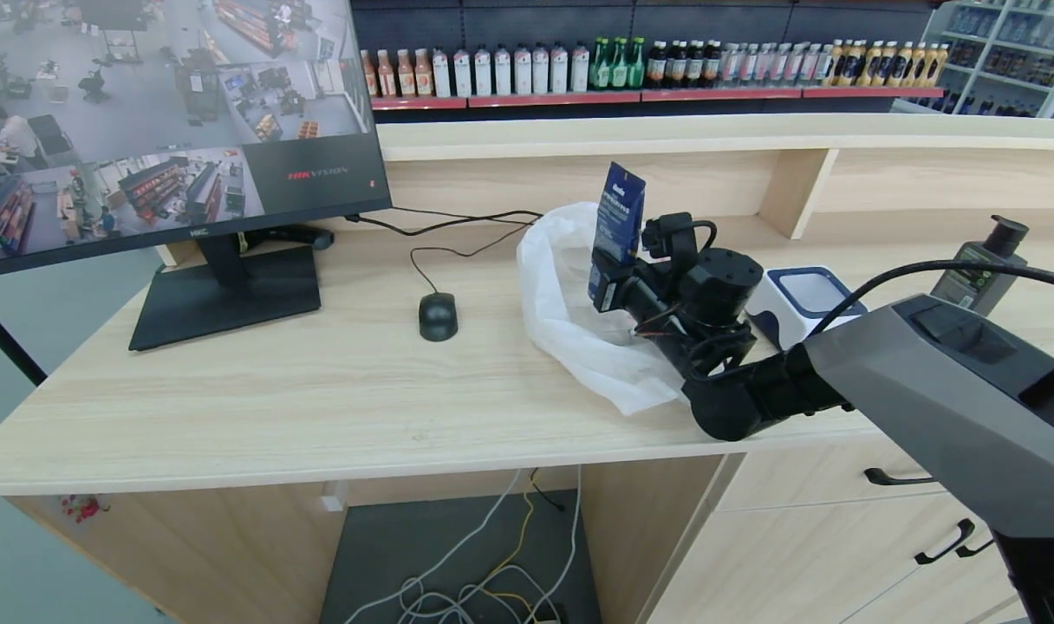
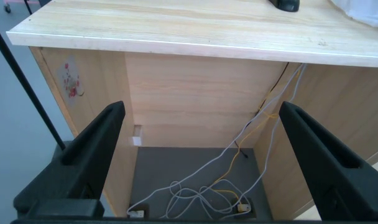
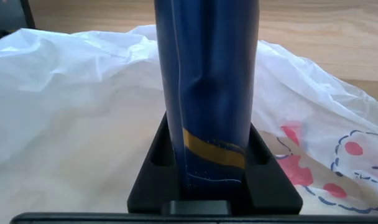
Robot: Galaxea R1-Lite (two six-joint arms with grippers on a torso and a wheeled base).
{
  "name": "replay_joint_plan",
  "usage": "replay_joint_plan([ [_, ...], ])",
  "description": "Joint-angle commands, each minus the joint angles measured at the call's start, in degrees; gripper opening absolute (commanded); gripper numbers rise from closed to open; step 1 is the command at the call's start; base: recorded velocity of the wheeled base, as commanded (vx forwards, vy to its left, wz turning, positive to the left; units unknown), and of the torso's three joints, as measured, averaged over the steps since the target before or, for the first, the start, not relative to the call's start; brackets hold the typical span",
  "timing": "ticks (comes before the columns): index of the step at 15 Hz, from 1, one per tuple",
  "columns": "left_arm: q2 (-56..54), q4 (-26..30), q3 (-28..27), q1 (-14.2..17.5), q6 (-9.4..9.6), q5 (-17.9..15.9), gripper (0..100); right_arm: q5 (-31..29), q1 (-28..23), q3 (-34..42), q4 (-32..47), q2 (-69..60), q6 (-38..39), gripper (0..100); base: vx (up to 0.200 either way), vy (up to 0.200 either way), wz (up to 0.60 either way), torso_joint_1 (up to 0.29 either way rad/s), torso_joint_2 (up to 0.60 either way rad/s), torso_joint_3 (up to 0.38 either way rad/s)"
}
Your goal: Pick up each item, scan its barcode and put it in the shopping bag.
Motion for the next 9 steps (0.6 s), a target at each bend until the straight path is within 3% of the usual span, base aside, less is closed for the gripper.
replay_joint_plan([
  [1,0.0,0.0,0.0,0.0,-0.04,0.0,100,-0.4,0.1,-0.1,0.0,0.9,0.0,0,0.0,0.0,0.0,0.0,0.0,0.0],
  [9,0.0,0.0,0.0,0.0,-0.04,0.0,100,-1.3,0.2,0.1,-0.3,2.2,-0.1,0,0.0,0.0,0.0,0.0,0.0,0.0],
])
